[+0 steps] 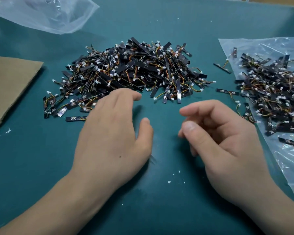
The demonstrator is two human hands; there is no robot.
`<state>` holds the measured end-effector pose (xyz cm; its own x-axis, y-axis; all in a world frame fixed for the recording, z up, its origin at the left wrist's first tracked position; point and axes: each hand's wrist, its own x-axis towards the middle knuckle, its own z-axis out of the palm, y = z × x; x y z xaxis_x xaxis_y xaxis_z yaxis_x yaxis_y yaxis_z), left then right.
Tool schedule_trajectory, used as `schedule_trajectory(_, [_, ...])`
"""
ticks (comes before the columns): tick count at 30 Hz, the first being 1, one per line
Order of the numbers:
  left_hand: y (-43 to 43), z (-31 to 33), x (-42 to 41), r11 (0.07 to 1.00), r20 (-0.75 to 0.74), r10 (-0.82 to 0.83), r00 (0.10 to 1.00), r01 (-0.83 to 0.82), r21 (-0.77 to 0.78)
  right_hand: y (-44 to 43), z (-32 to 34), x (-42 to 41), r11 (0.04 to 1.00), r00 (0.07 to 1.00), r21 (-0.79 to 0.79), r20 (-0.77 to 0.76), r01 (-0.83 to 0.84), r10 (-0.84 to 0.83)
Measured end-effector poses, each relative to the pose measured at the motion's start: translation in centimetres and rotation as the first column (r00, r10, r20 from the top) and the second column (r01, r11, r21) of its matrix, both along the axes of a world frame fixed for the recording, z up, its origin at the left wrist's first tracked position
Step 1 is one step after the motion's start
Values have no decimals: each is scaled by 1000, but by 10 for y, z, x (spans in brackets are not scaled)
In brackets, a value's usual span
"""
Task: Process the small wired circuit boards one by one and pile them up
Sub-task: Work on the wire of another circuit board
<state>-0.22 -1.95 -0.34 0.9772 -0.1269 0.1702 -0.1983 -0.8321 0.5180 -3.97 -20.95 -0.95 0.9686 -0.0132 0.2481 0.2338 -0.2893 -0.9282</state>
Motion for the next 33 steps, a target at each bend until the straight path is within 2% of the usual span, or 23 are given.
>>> schedule_trajectory(4, [-2,3,-3,988,89,-49,995,62,-142,-1,2,1,1000,1000,9,-7,28,-28])
schedule_trajectory(8, [-2,0,-2,992,-45,65,997,-59,114,-1,1,1,1000,1000,-1,-29,-2,2])
schedule_trajectory(10, [-3,-3,-3,992,-41,48,998,-43,121,-1,1,0,999,1000,-32,-28,-10,9])
schedule_trajectory(13, [-3,-3,-4,999,19,-11,1000,11,32,-1,2,0,998,1000,-60,-27,-10,8])
schedule_trajectory(17, [-3,-2,-2,975,88,-51,995,69,-213,-2,1,1,997,1000,-80,-28,-8,6])
schedule_trajectory(18, [-3,-2,-2,977,112,-30,993,52,-205,-2,1,1,996,999,-85,-31,-11,8])
schedule_trajectory(20, [-1,-4,0,996,125,50,991,-40,-84,-2,0,0,995,999,-99,-35,-18,14])
schedule_trajectory(23, [-1,-7,1,993,69,105,992,-109,54,-2,1,0,994,999,-109,-39,-21,17])
schedule_trajectory(28, [0,-10,2,995,74,78,994,-83,57,-2,1,0,989,999,-143,-47,-30,23])
schedule_trajectory(33, [0,-15,2,986,108,158,982,-163,42,0,0,0,986,998,-162,-49,-42,34])
